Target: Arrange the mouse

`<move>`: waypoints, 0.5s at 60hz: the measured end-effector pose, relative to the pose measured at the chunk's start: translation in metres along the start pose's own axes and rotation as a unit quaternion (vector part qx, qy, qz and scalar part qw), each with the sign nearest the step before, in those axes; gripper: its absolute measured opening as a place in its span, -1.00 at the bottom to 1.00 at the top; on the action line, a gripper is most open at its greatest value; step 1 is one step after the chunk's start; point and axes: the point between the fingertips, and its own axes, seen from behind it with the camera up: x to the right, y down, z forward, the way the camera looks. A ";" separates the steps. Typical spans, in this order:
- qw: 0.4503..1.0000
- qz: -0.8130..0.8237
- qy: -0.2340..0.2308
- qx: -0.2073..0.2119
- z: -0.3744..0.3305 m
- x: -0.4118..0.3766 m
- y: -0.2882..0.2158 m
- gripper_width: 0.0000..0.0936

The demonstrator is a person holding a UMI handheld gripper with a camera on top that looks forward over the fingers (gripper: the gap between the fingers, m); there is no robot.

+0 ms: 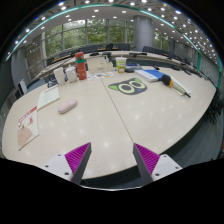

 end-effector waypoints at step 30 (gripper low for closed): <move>0.993 -0.054 -0.094 0.050 0.162 -0.232 -0.085 0.81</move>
